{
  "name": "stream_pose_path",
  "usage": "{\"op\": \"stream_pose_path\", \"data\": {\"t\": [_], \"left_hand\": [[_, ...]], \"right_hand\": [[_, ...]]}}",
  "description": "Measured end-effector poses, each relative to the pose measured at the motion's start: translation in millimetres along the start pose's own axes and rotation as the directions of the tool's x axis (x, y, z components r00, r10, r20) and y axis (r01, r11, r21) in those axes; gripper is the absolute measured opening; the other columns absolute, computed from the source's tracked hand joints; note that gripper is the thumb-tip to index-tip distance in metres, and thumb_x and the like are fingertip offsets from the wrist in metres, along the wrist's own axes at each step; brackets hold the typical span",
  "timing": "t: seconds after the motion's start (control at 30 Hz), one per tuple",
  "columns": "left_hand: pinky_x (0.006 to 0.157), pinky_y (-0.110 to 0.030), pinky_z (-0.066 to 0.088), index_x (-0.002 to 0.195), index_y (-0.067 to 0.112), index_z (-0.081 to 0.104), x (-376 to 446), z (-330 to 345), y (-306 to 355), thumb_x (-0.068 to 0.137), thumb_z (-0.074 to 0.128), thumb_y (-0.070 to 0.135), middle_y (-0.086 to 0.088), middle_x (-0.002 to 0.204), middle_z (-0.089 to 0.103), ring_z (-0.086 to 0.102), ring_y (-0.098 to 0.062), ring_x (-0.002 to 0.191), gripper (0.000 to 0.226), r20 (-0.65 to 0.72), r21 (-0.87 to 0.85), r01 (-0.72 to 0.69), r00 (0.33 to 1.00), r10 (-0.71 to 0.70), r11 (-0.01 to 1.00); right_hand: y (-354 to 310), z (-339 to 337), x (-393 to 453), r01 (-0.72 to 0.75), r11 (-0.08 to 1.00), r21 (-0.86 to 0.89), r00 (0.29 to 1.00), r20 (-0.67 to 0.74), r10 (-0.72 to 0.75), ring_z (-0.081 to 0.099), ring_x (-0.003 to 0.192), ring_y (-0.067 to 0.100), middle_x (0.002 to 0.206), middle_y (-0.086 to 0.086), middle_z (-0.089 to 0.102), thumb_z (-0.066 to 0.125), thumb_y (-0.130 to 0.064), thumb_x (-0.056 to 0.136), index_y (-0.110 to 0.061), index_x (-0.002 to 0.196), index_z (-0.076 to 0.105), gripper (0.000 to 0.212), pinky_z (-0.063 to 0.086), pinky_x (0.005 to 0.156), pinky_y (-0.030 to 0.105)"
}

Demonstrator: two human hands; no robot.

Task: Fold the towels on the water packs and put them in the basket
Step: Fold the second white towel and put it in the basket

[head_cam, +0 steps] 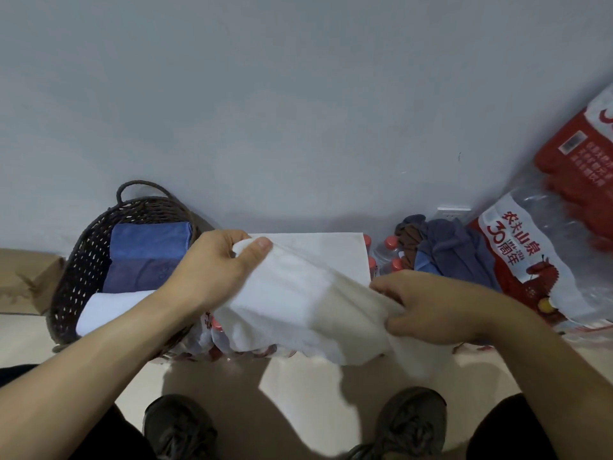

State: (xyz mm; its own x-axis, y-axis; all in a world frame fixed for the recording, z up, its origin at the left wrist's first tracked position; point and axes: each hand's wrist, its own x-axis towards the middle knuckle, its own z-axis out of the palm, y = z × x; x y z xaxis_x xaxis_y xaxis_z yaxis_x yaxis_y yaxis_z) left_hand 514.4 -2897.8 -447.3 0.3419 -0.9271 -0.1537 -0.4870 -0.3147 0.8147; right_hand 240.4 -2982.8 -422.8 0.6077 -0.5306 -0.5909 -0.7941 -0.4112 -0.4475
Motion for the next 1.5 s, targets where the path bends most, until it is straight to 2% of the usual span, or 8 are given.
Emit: {"op": "stream_pose_path", "data": {"t": [0.3, 0.4, 0.47, 0.73, 0.93, 1.13, 1.27, 1.5], "left_hand": [[0.057, -0.014, 0.043, 0.084, 0.025, 0.070, 10, -4, -6, 0.090, 0.063, 0.043, -0.005, 0.083, 0.068, 0.059, -0.010, 0.067, 0.021, 0.197, 0.179, 0.035, 0.978, -0.071, 0.983], [0.067, -0.021, 0.042, 0.081, 0.026, 0.070, 20, -13, -8, 0.090, 0.063, 0.042, -0.017, 0.083, 0.066, 0.056, 0.002, 0.069, 0.020, 0.389, 0.214, 0.042, 0.913, -0.125, 0.976], [0.074, -0.021, 0.039, 0.077, 0.023, 0.069, 32, -17, -14, 0.092, 0.063, 0.039, 0.004, 0.069, 0.065, 0.029, -0.006, 0.065, 0.023, 0.471, 0.188, 0.099, 0.864, -0.178, 0.977], [0.057, -0.027, 0.036, 0.069, 0.008, 0.054, 83, 8, -51, 0.099, 0.048, 0.024, 0.001, 0.068, 0.051, 0.049, -0.018, 0.067, 0.034, 0.268, 0.434, 0.050, 0.946, -0.182, 0.899], [0.083, -0.032, 0.041, 0.106, 0.001, 0.055, 129, 20, -71, 0.101, 0.040, 0.013, -0.018, 0.114, 0.064, 0.058, -0.034, 0.104, 0.020, 0.200, 0.596, -0.030, 0.973, -0.112, 0.802], [0.080, -0.035, 0.049, 0.100, 0.003, 0.064, 151, 26, -92, 0.097, 0.047, 0.019, -0.016, 0.102, 0.069, 0.062, -0.034, 0.094, 0.023, 0.075, 0.526, 0.068, 0.989, -0.126, 0.848], [0.077, -0.034, 0.050, 0.090, 0.009, 0.065, 171, 34, -103, 0.095, 0.057, 0.024, -0.010, 0.092, 0.069, 0.063, -0.030, 0.086, 0.018, 0.017, 0.428, 0.143, 0.986, -0.166, 0.892], [0.072, -0.026, 0.044, 0.092, 0.016, 0.068, 180, 39, -136, 0.089, 0.066, 0.019, -0.002, 0.092, 0.070, 0.059, -0.020, 0.080, 0.005, 0.071, 0.483, 0.037, 0.994, -0.081, 0.875]], "right_hand": [[27, -25, -9, -0.032, 0.955, 0.296, 0.963, -0.247, 0.109, 0.066, 0.077, 0.009, 0.086, -0.006, 0.071, 0.057, -0.043, 0.095, -0.023, 0.090, 0.072, 0.025, 0.055, 0.070, 0.028], [30, -29, -6, 0.029, 0.783, 0.621, 0.952, -0.255, 0.167, 0.066, 0.063, 0.014, 0.076, 0.007, 0.072, 0.067, -0.051, 0.079, -0.011, 0.080, 0.075, 0.041, 0.053, 0.053, 0.023], [35, -30, -1, 0.038, 0.679, 0.733, 0.962, -0.211, 0.174, 0.068, 0.063, 0.014, 0.076, 0.008, 0.073, 0.072, -0.050, 0.069, -0.012, 0.078, 0.077, 0.040, 0.052, 0.053, 0.022], [50, -6, 68, 0.026, 0.508, 0.861, 0.916, -0.224, 0.332, 0.070, 0.095, 0.028, 0.106, 0.010, 0.074, 0.060, -0.031, 0.096, -0.009, 0.109, 0.072, 0.029, 0.057, 0.084, 0.042], [62, 15, 141, 0.063, 0.653, 0.755, 0.807, -0.423, 0.412, 0.044, 0.055, 0.021, 0.061, 0.012, 0.041, 0.059, -0.027, 0.098, -0.004, 0.060, 0.046, 0.046, 0.033, 0.057, 0.029], [80, 23, 192, 0.073, 0.761, 0.645, 0.688, -0.585, 0.430, 0.028, 0.049, 0.012, 0.044, -0.011, 0.028, 0.058, -0.013, 0.096, -0.021, 0.051, 0.033, 0.052, 0.023, 0.051, 0.029], [94, 24, 211, -0.050, 0.827, 0.561, 0.629, -0.625, 0.462, 0.047, 0.066, 0.020, 0.061, -0.003, 0.047, 0.064, -0.021, 0.092, -0.012, 0.071, 0.055, 0.024, 0.033, 0.063, 0.028], [111, 30, 232, -0.174, 0.866, 0.470, 0.715, -0.545, 0.439, 0.061, 0.094, 0.029, 0.100, 0.010, 0.062, 0.068, -0.019, 0.087, -0.014, 0.090, 0.060, 0.010, 0.043, 0.070, 0.026]]}}
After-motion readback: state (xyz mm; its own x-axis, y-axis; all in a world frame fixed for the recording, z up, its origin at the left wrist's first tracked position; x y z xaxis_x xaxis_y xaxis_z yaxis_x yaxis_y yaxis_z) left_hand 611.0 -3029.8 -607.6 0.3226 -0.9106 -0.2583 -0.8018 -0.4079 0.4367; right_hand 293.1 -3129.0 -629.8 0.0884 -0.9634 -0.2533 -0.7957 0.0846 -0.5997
